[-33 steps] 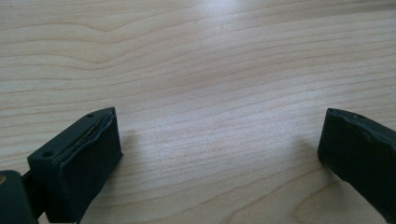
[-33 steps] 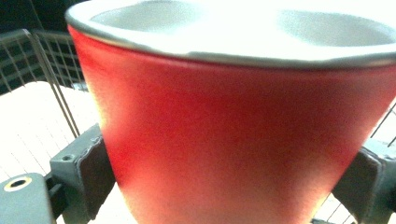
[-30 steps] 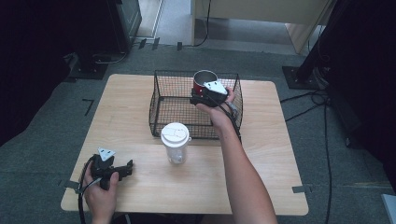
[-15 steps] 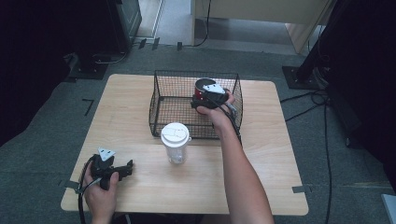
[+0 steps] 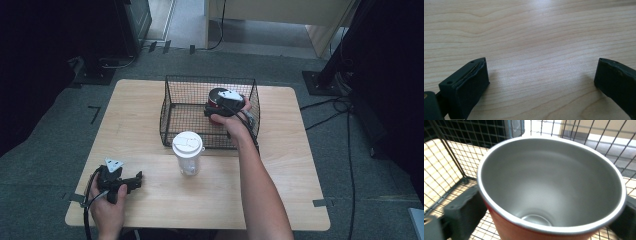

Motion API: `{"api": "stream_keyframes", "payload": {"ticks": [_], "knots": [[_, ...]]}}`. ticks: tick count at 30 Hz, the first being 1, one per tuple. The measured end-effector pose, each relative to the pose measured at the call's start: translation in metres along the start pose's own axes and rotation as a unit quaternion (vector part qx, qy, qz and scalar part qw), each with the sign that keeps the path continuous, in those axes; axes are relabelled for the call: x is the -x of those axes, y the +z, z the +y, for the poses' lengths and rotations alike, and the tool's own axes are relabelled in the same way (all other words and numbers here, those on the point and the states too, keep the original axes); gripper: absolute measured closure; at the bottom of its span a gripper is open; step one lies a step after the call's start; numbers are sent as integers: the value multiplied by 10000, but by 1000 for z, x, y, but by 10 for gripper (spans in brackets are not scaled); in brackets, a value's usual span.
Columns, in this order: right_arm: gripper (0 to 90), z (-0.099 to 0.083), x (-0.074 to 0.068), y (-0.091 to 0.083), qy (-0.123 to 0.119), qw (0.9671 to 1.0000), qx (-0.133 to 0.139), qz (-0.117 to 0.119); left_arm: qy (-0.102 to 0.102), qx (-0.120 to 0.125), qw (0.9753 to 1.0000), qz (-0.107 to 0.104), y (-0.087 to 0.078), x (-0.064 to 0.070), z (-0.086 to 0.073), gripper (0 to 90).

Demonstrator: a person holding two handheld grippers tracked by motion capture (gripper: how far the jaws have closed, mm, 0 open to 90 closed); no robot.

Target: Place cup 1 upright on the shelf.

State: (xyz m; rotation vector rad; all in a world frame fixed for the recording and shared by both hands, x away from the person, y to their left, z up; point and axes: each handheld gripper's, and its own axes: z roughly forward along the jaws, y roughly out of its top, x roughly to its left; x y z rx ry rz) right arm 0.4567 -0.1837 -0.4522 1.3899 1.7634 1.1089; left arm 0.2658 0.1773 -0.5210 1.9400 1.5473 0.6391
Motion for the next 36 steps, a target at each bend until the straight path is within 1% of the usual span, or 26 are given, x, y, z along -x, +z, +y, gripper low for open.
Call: {"api": "stream_keyframes", "payload": {"ticks": [1,4,5,6,7,9,11,12,13,15,16,18,20,21,22,25,26,27,28,29,30,31,32,33,36], "knots": [[3,0,0,0,0,10000,0,0,0,0,10000,0,0,0,0,0],[0,3,1,-4,-101,9997,214,-51,-1,1,10000,0,0,0,0,0],[0,3,1,-4,-101,9997,214,-51,-1,1,10000,0,0,0,0,0],[0,5,2,-6,-98,9995,291,-49,0,1,10000,0,0,0,0,0],[0,9,4,-10,-81,9989,451,-9,-1,1,10000,1,0,0,0,0],[0,14,5,-14,-110,9982,592,-20,1,-4,10000,3,0,0,0,0],[0,20,6,-20,-60,9975,707,-55,-4,1,10000,1,0,0,0,0],[0,23,7,-22,-13,9970,771,-41,-4,0,10000,1,0,0,0,0],[0,23,7,-22,-13,9970,771,-41,-4,0,10000,1,0,0,0,0],[0,28,8,-28,3,9962,870,4,-3,3,10000,2,0,0,0,0],[0,31,7,-34,-58,9955,940,53,-3,1,10000,0,0,0,0,0],[0,33,5,-40,-120,9953,959,93,-2,0,10000,1,0,0,0,0],[0,34,4,-45,-125,9952,950,179,2,-4,10000,1,0,0,0,0],[0,34,4,-45,-125,9952,950,179,2,-4,10000,1,0,0,0,0],[0,35,2,-52,-125,9949,968,264,8,-11,10000,3,0,0,0,0],[0,35,-1,-63,-11,9944,991,365,9,-11,10000,2,0,0,0,0],[0,35,-1,-63,-11,9944,991,365,8,-7,10000,0,0,0,0,0],[0,34,-3,-71,48,9948,923,427,9,-11,10000,2,0,0,0,0],[0,34,-3,-71,48,9948,923,427,0,0,10000,0,0,0,0,0],[0,33,-4,-75,27,9947,916,473,-3,2,10000,2,0,0,0,0],[0,29,-7,-84,-42,9936,944,622,-13,10,10000,0,0,0,0,0],[0,29,-7,-84,-42,9936,944,622,-13,10,10000,-1,0,0,0,0],[0,27,-9,-89,-63,9932,944,671,-14,9,10000,1,0,0,0,0],[0,22,-11,-97,-117,9926,948,750,-15,11,10000,1,0,0,0,0],[0,15,-14,-110,-208,9923,944,779,-10,14,10000,2,0,0,0,0]]}}
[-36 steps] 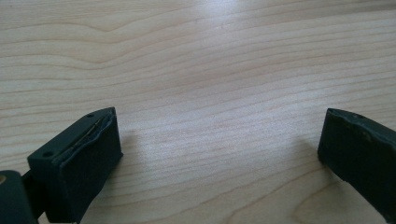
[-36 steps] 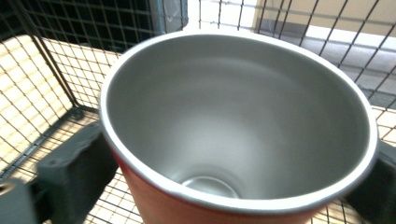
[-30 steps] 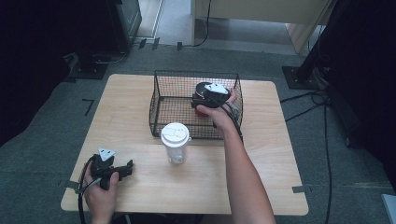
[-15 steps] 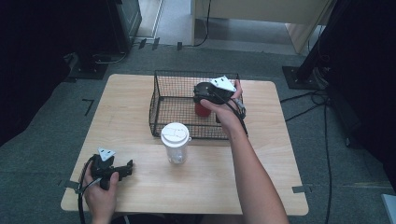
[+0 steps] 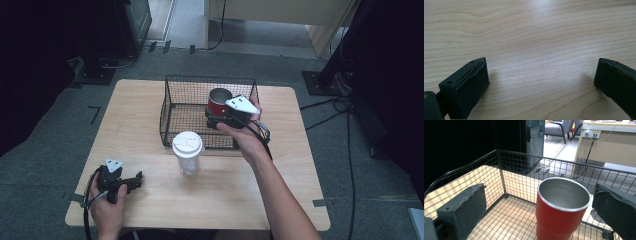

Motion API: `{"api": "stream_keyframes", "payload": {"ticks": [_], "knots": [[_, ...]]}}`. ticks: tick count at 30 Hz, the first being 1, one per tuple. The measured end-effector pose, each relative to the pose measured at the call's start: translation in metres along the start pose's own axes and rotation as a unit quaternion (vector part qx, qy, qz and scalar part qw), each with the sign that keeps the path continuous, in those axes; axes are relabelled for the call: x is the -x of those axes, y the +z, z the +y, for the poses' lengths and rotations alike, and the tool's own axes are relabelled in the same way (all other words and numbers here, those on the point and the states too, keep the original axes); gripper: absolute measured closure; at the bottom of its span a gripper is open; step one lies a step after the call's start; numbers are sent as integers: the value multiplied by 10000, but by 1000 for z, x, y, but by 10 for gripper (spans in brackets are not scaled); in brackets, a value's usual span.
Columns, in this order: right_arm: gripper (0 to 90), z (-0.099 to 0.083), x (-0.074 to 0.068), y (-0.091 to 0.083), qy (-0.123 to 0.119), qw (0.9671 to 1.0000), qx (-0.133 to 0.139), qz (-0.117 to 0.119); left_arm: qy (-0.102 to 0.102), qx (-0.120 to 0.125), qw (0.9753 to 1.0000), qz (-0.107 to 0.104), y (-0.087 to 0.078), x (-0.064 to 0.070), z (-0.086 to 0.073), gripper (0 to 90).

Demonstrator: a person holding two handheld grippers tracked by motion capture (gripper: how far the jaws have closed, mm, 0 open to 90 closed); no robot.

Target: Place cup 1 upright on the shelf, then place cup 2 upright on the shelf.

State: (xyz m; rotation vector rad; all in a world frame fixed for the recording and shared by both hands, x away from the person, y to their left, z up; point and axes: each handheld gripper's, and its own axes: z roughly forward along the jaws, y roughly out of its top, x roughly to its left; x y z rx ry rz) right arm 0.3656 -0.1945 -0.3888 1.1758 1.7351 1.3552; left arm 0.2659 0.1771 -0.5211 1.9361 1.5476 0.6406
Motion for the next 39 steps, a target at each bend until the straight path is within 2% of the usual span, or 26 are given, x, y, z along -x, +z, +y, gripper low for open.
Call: {"api": "stream_keyframes", "payload": {"ticks": [1,2,7,8,12,24,31,39], "knots": [[0,0,0,0,0,10000,0,0,2,-2,10000,2,0,0,0,0],[0,-2,-4,-8,-56,10000,9,30,1,-1,10000,0,0,0,0,0],[0,-5,-14,-26,-154,9998,63,98,1,-3,10000,2,0,0,0,0],[0,-8,-19,-33,-166,9997,77,159,0,-3,10000,2,0,0,0,0],[0,-18,-27,-45,-205,9995,58,238,2,-9,10000,0,0,0,0,0],[0,-47,-39,-79,-213,9990,-11,386,-4,-9,10000,-13,0,1,1,0],[0,-62,-44,-92,-274,9983,-63,515,-7,0,10000,-11,1,1,1,0],[0,-76,-52,-97,-292,9972,-133,669,2,-4,10000,-11,1,0,1,0]]}}
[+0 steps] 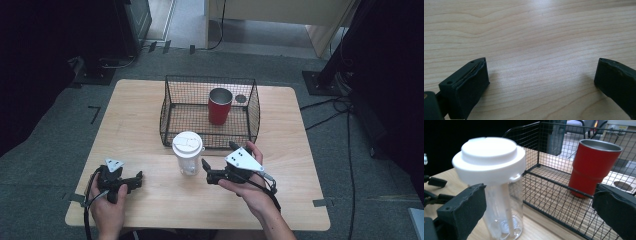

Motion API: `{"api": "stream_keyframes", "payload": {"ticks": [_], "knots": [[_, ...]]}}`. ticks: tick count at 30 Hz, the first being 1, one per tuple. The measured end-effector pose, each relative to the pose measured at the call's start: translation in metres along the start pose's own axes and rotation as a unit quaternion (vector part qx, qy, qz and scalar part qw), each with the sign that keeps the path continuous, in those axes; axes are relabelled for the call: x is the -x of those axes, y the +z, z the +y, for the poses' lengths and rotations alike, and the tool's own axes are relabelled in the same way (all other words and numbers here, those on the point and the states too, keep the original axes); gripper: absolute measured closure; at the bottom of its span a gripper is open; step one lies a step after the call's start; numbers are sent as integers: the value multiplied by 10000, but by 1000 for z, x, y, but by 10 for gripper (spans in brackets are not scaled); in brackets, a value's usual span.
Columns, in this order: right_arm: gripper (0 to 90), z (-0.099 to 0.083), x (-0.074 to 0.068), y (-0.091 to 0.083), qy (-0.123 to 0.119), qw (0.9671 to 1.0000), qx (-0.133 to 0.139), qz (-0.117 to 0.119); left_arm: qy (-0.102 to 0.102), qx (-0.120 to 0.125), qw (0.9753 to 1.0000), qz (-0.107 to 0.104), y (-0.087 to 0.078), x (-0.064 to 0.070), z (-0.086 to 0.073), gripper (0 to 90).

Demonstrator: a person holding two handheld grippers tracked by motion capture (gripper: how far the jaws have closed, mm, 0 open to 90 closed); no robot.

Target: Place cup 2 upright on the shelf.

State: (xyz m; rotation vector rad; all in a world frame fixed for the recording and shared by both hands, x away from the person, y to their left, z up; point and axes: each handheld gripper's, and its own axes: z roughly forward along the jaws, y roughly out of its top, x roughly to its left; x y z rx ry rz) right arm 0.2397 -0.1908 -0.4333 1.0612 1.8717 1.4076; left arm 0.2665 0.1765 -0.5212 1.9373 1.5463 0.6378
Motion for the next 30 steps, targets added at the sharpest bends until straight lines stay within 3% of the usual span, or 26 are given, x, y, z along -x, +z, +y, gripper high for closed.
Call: {"api": "stream_keyframes", "payload": {"ticks": [15,23,30], "knots": [[0,-23,-21,3,-51,9991,-93,407,-1,0,10000,1,0,0,0,0],[0,-26,-33,12,-135,9979,-83,628,0,-1,10000,1,0,0,0,0],[2,-27,-40,20,-222,9975,-86,671,0,-1,10000,1,0,0,0,0]]}}
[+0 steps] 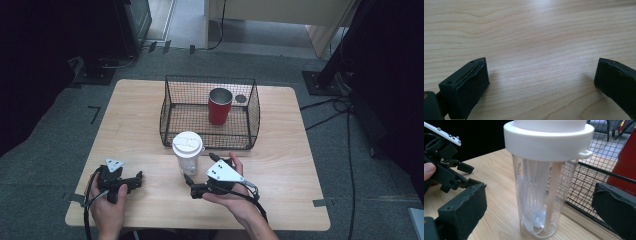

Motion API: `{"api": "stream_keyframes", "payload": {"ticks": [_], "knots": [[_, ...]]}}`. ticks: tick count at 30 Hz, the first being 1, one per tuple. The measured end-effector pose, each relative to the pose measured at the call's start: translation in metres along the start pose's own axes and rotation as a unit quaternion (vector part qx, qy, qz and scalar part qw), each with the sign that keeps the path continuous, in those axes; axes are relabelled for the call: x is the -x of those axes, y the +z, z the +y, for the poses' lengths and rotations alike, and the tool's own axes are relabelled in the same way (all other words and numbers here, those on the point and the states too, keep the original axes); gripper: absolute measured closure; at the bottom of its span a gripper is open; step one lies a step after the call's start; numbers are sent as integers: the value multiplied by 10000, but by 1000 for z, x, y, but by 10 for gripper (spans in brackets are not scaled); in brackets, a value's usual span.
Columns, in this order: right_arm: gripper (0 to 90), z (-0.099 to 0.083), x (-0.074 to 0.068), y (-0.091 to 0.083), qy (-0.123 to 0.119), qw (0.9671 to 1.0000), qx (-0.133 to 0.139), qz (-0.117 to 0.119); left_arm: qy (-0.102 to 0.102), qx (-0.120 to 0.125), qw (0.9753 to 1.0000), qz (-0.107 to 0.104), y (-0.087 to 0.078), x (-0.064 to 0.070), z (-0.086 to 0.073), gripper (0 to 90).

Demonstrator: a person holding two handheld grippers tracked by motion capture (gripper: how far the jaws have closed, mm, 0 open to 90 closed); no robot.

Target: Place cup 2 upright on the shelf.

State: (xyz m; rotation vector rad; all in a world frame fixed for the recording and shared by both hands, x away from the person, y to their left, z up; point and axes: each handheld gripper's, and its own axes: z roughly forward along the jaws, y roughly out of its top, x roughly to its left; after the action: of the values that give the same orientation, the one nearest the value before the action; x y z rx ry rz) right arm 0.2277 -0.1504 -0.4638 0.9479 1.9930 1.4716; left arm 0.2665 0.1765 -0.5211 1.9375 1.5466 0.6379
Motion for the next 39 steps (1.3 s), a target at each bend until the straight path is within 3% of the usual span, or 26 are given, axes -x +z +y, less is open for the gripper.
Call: {"api": "stream_keyframes", "payload": {"ticks": [5,15,24,27,34,39], "knots": [[7,-1,-6,7,-14,10000,-6,50,-10,10,10000,0,0,0,0,0],[57,1,-11,19,37,9999,58,-87,1,0,10000,-1,0,0,0,0],[71,5,-8,32,93,9991,92,-410,1,0,10000,-1,0,0,0,0],[130,8,-7,39,175,9984,123,-522,0,0,10000,0,0,0,0,0],[139,8,-8,51,282,9974,84,-661,2,7,10000,1,0,0,0,0],[144,5,-9,57,199,9972,44,-716,-6,5,10000,0,0,0,0,0]]}}
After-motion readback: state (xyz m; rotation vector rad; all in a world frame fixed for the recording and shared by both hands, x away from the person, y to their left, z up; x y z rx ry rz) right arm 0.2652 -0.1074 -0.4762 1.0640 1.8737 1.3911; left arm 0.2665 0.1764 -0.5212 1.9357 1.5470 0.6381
